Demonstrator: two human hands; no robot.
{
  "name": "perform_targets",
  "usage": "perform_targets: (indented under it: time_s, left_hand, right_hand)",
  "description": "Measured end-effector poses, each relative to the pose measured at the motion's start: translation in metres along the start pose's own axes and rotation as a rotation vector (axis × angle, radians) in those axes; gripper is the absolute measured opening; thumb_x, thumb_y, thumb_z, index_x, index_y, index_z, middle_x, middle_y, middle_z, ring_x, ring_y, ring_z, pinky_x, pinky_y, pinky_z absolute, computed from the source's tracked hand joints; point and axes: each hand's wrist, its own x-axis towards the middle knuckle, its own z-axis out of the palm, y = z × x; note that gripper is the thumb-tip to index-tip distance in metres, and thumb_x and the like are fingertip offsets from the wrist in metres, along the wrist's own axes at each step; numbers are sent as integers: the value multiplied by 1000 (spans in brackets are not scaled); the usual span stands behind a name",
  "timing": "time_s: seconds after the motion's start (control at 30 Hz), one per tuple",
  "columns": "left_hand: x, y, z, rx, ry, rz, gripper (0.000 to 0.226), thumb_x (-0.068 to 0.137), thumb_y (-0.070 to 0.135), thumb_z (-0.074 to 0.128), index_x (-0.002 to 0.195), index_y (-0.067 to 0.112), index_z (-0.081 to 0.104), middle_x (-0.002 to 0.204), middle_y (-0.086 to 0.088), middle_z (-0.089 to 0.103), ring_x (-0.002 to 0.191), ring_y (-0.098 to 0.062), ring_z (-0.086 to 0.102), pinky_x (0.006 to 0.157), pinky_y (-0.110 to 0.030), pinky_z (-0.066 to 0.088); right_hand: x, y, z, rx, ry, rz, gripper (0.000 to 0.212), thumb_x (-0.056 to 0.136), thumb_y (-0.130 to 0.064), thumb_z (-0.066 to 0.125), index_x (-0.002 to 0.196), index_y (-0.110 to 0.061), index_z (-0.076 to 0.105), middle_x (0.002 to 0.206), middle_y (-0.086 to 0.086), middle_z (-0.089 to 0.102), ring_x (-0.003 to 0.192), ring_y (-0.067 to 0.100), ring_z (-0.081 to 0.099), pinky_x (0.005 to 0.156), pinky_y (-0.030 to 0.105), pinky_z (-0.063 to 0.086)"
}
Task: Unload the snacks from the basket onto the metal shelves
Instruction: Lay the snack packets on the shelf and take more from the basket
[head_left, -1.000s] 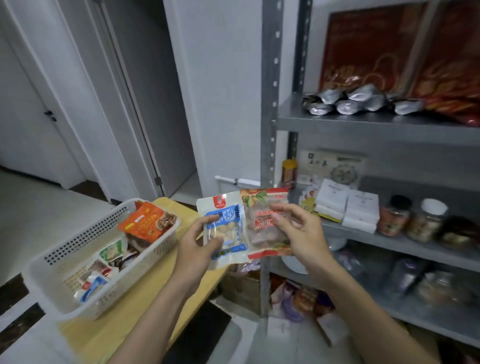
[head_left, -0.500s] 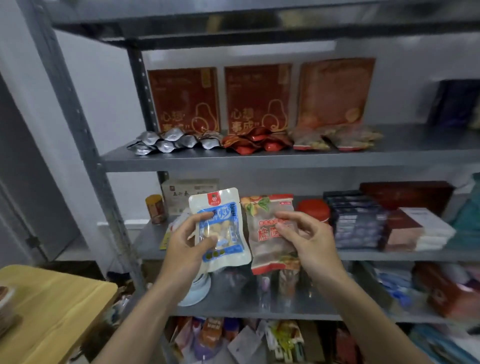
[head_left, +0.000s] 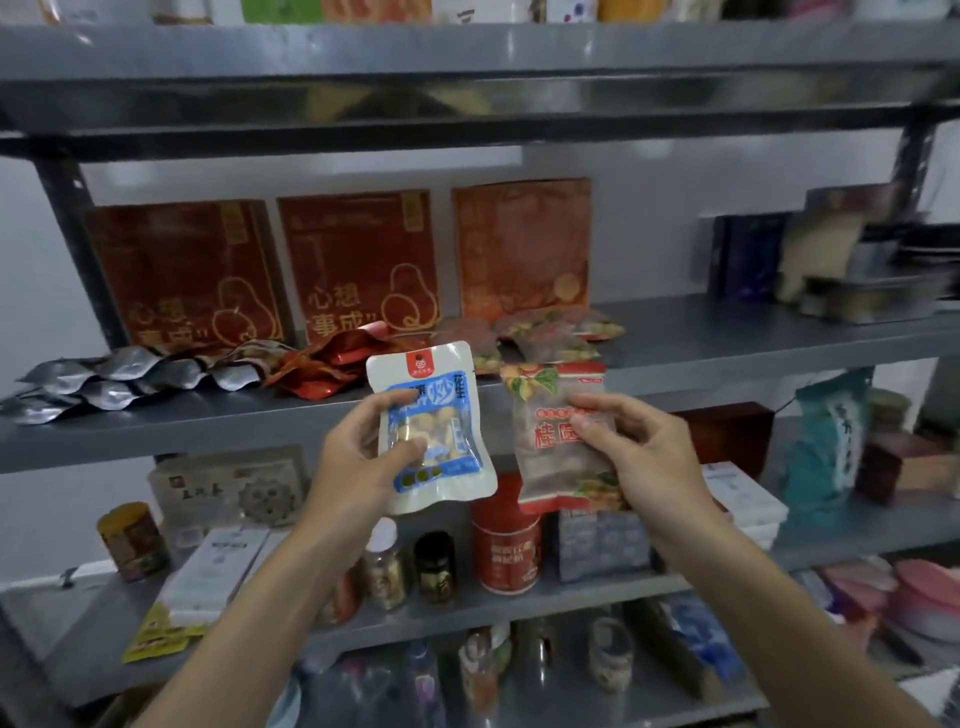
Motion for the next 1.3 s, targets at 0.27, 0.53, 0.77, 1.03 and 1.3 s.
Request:
perform_targets:
  time_s: [0.27, 0.53, 0.77, 1.03, 1.3]
  left_hand:
    - [87, 6, 35, 3, 16, 85, 39, 84, -12, 63, 107, 20, 66, 112, 1, 70, 93, -15, 72, 64, -23, 57]
    - [121, 9, 48, 19, 31, 64, 38, 84, -12, 63, 110, 16, 66, 111, 2, 71, 91, -14, 72, 63, -24, 57]
    - [129, 12, 50, 13, 85, 74, 38, 84, -11, 64, 112, 14, 65, 110, 3, 71, 92, -14, 72, 63, -24, 57]
    - [131, 10, 54, 28, 114, 69, 38, 84, -12, 64, 110, 16, 66, 111, 3, 71, 93, -14, 72, 63, -25, 57]
    - [132, 16, 76, 38, 95, 74, 41, 83, -12, 64, 110, 18, 66, 109, 4, 71, 92, -16, 72, 68, -30, 60]
  right_hand:
    - [120, -11, -14, -16, 26, 7, 15, 89, -10, 70, 93, -23, 77, 98, 7, 74, 76, 20, 74, 67, 30, 59]
    - [202, -8, -5, -19, -30, 75, 10, 87, -12, 72, 93, -19, 76, 97, 6, 76, 81, 20, 75, 79, 35, 59]
    - [252, 4, 14, -75, -126, 116, 10, 89, -10, 69, 97, -15, 73, 102, 9, 74, 94, 22, 71, 93, 38, 56]
    - [262, 10, 31, -317, -227, 60, 14, 93, -16, 66, 106, -19, 70, 108, 1, 70, 100, 16, 66, 95, 32, 52]
    - [249, 2, 9, -439, -98, -191, 22, 91, -26, 68, 111, -18, 71, 108, -8, 63, 107, 11, 57, 96, 28, 43]
